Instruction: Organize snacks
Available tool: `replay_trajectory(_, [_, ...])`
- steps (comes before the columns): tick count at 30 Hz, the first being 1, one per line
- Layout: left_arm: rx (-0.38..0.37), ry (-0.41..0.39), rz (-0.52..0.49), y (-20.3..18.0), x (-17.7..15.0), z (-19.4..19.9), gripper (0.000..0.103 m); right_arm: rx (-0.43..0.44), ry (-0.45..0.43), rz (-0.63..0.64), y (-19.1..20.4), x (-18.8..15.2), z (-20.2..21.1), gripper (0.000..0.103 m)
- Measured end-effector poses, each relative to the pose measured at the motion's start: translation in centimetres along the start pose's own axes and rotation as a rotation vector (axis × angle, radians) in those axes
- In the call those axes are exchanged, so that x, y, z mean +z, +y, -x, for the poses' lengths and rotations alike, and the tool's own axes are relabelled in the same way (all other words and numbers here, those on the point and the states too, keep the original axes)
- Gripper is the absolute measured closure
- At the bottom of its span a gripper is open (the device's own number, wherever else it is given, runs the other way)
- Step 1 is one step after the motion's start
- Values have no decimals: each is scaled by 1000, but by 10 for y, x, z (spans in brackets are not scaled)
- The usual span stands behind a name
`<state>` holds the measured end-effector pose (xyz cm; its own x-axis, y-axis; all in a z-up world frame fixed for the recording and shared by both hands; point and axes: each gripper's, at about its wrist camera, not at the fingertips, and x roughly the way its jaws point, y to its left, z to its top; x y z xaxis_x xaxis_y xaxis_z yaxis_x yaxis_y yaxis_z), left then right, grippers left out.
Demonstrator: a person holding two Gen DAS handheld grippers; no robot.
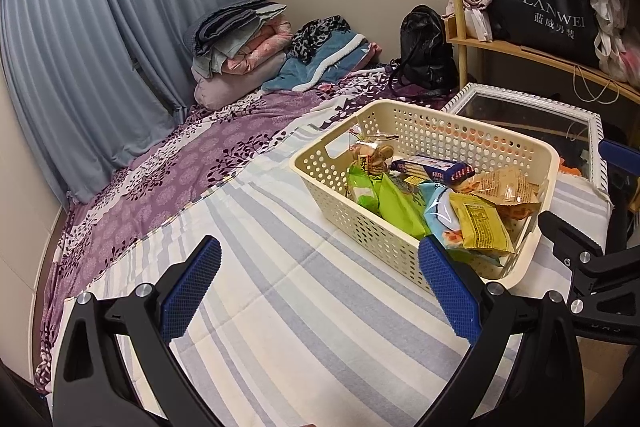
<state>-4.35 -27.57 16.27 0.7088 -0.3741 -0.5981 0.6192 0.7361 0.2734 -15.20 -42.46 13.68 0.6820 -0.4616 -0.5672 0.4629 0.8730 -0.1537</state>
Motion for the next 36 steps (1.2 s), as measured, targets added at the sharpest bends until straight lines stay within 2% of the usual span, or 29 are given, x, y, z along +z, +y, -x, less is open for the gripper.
replay_trajectory(25, [-1, -3, -26, -3, 0, 0, 3, 5, 3, -3, 1, -3, -1, 5])
replay_trajectory(32, [2, -27, -28, -3, -3, 3, 3, 15, 4, -6, 2, -5, -1, 5])
replay_trajectory(36, [7, -3, -24, 3, -8, 3, 3, 38, 8, -2, 8, -5, 0, 5])
